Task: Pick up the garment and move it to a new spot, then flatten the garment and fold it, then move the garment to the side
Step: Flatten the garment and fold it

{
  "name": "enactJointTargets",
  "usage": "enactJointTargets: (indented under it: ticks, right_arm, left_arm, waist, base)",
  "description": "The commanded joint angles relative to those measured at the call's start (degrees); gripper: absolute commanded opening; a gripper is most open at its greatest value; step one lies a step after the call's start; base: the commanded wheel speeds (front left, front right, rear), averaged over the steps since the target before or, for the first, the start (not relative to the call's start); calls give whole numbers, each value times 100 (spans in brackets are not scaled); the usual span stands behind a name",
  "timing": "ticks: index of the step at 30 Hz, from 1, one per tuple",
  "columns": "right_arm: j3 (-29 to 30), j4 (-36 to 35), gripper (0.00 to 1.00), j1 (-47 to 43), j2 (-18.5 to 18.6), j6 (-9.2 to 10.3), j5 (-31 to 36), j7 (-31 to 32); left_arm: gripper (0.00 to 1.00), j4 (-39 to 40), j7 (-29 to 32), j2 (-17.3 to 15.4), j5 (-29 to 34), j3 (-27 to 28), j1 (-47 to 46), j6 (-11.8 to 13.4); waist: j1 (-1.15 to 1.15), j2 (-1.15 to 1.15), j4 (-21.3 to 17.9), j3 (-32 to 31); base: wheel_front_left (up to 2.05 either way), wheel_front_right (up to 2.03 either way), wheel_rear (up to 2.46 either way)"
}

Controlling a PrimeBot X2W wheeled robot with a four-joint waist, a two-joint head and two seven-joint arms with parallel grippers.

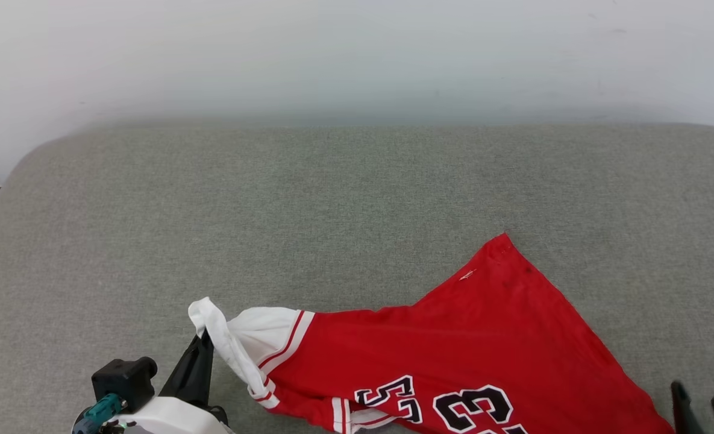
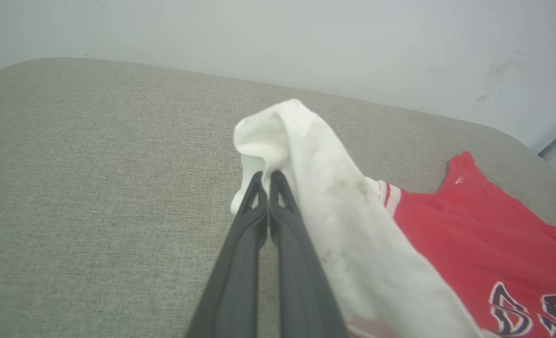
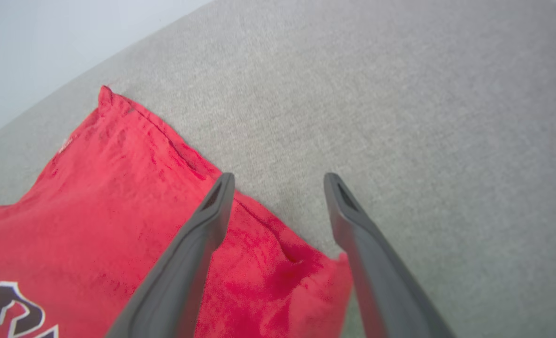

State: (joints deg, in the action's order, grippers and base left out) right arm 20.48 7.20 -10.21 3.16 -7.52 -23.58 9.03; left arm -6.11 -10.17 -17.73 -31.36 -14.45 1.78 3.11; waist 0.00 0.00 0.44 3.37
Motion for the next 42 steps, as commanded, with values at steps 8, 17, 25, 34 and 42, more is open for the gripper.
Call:
enactJointTargets:
  ticks: [8,17,25,34,42]
  right_arm:
    - [-342,279,100,799,345,5,257,-964]
    - [-1347,1040,100,2333,923,5,34,171]
    - [-2364,1272,100,3709,1780,6,-335,2709]
    - [-3421,1502,100,4350,2285,6,-467,3418]
    - [-4216,2307,0,3912,2255,-4,-1336,4021]
  left_arm:
    - [0,77,-1,-19,39,-53,-163,44]
    - [0,94,-22,113,138,-269,-614,-72]
    - [0,33,-128,278,213,-464,-1143,-246]
    - [0,-114,-280,450,244,-583,-1548,-385]
    - [0,-337,-372,500,208,-601,-1637,-456]
  waist:
    - [0,0,95,104]
    - [0,0,366,575]
    - [0,0,743,1107]
    - [0,0,1026,1593]
    - [0,0,1034,1665]
  base:
    - [0,0,0]
    - [0,0,0]
    - [0,0,0]
    - [0,0,0]
    - [0,0,0]
